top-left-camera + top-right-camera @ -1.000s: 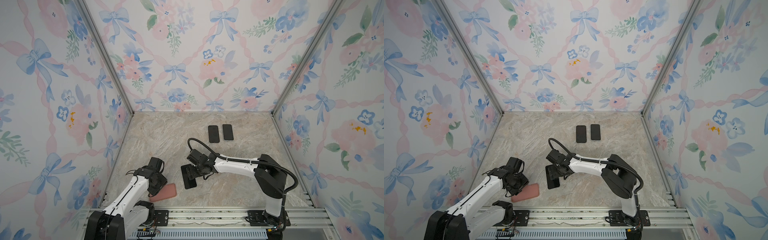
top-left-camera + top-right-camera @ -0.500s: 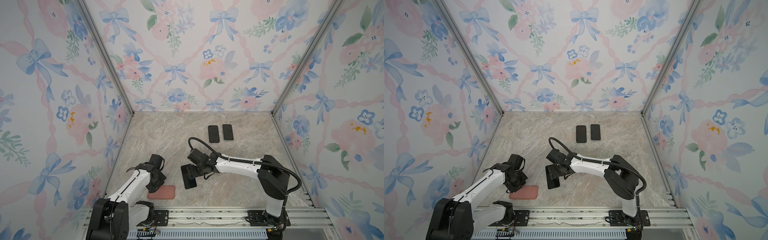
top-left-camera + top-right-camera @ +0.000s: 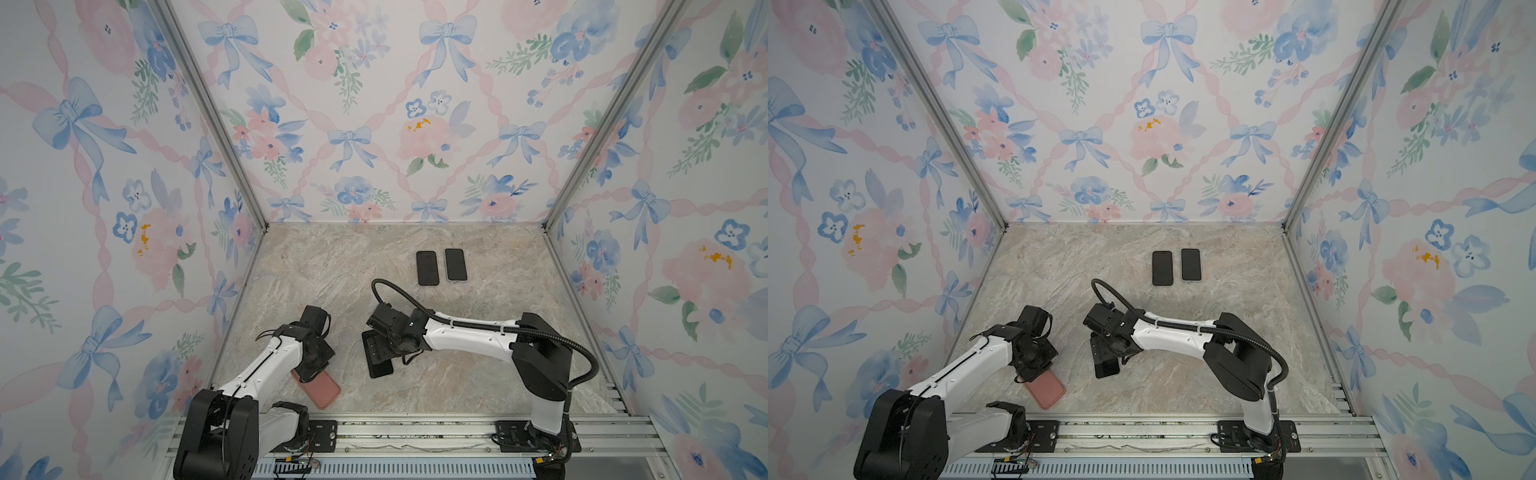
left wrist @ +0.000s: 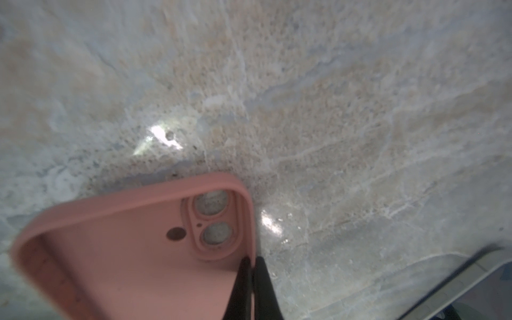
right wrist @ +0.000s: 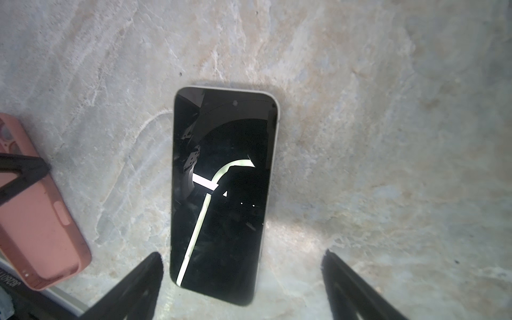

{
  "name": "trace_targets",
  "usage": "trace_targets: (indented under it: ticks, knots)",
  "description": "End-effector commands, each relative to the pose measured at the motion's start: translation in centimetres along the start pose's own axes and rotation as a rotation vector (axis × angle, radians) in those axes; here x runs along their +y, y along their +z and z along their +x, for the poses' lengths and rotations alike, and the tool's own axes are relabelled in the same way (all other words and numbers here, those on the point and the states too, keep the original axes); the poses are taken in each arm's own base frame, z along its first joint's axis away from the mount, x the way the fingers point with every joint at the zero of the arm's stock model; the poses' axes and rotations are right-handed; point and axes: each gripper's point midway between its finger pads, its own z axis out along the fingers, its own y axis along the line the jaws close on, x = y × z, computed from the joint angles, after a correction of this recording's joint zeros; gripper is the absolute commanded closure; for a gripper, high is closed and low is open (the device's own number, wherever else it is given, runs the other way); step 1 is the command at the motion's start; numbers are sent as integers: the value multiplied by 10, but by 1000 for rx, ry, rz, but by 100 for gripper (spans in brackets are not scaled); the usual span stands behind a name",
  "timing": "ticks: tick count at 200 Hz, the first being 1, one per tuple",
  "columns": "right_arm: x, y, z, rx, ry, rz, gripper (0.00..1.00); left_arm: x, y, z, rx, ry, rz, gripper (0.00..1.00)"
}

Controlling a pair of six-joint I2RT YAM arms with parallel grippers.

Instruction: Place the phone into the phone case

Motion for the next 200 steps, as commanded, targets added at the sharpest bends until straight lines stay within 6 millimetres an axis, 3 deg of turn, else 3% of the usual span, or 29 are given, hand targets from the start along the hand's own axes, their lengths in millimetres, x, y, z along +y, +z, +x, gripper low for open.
trace_targets:
  ticks: [1,65,132,200]
  knots:
    - [1,12,9,32,21,56,8,-8,0,-1,-8,35,50,100]
    - [8,31,9,69,37,113,5,-19,-5,-1,-8,51,137,100]
    - [-5,53,23,141,39,244,7,-26,-2,-1,20,76,159,100]
    - [-13,59,35,187,45,288,26,-29,-1,1,34,81,177,100]
